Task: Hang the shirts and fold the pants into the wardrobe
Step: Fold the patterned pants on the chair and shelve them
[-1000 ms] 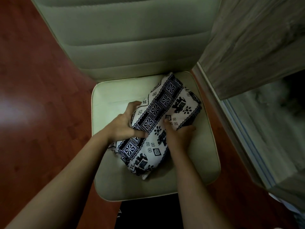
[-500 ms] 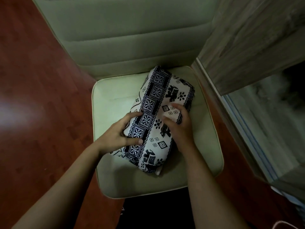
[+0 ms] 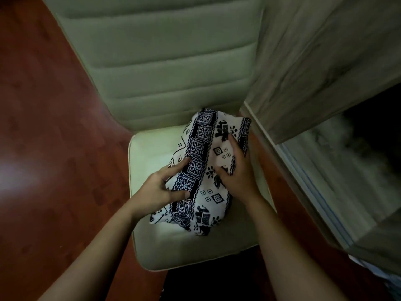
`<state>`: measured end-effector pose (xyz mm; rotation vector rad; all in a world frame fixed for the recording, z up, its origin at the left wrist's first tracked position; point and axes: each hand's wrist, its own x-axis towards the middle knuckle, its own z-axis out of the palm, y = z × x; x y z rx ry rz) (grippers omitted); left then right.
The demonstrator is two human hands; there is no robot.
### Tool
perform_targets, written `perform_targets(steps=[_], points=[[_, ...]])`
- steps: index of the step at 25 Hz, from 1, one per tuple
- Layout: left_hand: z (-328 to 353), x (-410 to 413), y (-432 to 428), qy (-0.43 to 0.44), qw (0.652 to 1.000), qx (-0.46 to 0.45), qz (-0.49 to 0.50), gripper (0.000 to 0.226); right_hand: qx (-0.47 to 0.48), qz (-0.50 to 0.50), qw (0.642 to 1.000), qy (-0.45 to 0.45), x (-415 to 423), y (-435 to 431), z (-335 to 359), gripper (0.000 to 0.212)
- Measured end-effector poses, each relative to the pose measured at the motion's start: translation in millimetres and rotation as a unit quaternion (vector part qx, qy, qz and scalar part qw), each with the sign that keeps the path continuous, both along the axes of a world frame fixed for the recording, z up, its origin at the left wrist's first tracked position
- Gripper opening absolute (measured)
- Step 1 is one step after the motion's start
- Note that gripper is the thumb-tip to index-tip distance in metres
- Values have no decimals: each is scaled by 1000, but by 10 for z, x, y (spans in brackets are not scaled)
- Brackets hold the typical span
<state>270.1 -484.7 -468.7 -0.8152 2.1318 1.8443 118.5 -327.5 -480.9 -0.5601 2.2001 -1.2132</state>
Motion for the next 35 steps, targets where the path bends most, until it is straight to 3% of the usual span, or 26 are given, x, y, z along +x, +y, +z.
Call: perform_targets(steps=[5, 9, 13, 19, 24, 27, 35], points=[[1503, -576, 72, 105, 991, -60, -52, 83, -48, -62, 988, 130, -386, 210, 1642, 82], [2966, -1124, 292, 227, 962, -101, -113, 85, -82, -148, 960, 225, -689, 544, 3278, 84], [4565, -1641, 783, 369, 902, -158, -162, 86, -105, -185, 901, 377, -935, 1119, 4988, 85], [6342, -2136, 1801, 542, 799, -137, -220, 85, -79, -279, 783, 550, -907, 2249, 6961, 87], [7506, -2469, 2837, 639, 709, -111, -276, 89, -45, -352, 699, 621, -758, 3288, 8129, 83], [7990, -2694, 3454, 657, 687, -83, -300, 90, 1, -371, 662, 651, -810, 3896, 8619, 83], [8900, -3590, 4796, 646, 680, 3, -346, 82, 94, -398, 662, 629, -1646, 5159, 9664, 86]])
